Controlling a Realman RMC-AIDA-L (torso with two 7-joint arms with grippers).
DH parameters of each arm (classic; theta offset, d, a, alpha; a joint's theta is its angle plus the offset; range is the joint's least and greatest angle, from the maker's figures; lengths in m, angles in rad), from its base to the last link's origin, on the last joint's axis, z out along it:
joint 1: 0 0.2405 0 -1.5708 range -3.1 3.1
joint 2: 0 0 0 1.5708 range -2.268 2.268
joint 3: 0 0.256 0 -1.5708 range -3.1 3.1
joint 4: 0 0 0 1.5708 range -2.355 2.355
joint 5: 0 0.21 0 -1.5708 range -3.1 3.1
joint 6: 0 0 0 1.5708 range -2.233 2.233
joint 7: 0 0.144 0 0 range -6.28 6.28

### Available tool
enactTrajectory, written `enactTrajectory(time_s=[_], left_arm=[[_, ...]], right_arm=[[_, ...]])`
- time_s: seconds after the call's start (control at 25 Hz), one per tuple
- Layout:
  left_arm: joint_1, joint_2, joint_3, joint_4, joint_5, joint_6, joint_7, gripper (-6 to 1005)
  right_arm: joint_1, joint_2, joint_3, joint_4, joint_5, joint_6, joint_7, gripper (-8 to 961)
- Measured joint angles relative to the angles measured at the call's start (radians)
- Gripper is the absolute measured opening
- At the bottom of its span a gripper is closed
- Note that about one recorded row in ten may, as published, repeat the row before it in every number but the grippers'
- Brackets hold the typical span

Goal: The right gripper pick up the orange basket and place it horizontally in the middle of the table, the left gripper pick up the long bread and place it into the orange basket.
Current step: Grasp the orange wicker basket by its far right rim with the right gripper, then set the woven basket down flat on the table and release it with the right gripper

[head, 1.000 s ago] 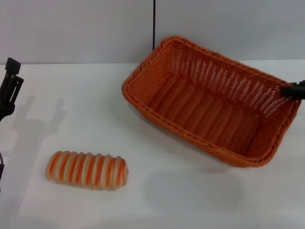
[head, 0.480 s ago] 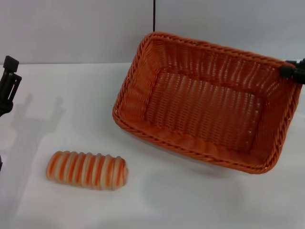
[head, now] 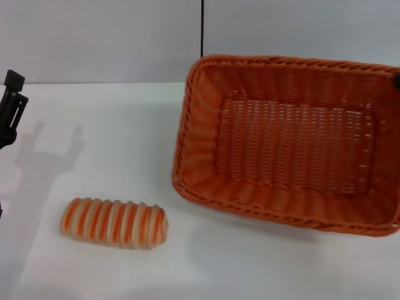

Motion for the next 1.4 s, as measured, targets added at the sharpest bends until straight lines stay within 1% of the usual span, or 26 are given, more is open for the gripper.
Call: enactTrajectory(time_s=[0.16, 0.36, 0.48, 0.52, 0.68, 0.8, 0.92, 1.12, 1.4], left_arm=[[0.0, 0.0, 0.004, 0.0, 0.001, 0.005, -0.001, 856], [-0.003, -0.001, 0.007, 0.001, 0.001, 0.003, -0.001, 855], [-0.008, -0.001, 0.007, -0.002, 0.001, 0.0, -0.001, 855], [-0.008, -0.001, 0.007, -0.002, 0.001, 0.0, -0.001, 855], [-0.021, -0.002, 0.007, -0.006, 0.001, -0.014, -0.001, 855], [-0.028, -0.003, 0.007, -0.008, 0.001, -0.023, -0.001, 855], [-0.033, -0.004, 0.007, -0.009, 0.001, -0.029, -0.001, 855], [-0.034, -0.003, 0.007, -0.008, 0.002, -0.033, -0.001, 855], [-0.034, -0.003, 0.007, -0.006, 0.002, -0.042, -0.001, 855]], right_arm=[[-0.028, -0.021, 0.023, -0.021, 0.046, 0.054, -0.022, 172], [-0.053, -0.063, 0.022, -0.023, 0.117, 0.109, -0.028, 171], [-0.056, -0.08, 0.003, -0.029, 0.126, 0.121, -0.026, 169], [-0.056, -0.082, -0.005, -0.029, 0.128, 0.121, -0.026, 169], [-0.049, -0.084, -0.043, -0.014, 0.133, 0.121, -0.037, 169], [-0.036, -0.072, -0.076, 0.005, 0.143, 0.121, -0.055, 169], [-0.022, -0.065, -0.113, 0.032, 0.165, 0.121, -0.07, 169], [-0.002, -0.066, -0.176, 0.082, 0.189, 0.121, -0.092, 169], [0.028, -0.07, -0.198, 0.173, 0.182, 0.118, -0.113, 168]])
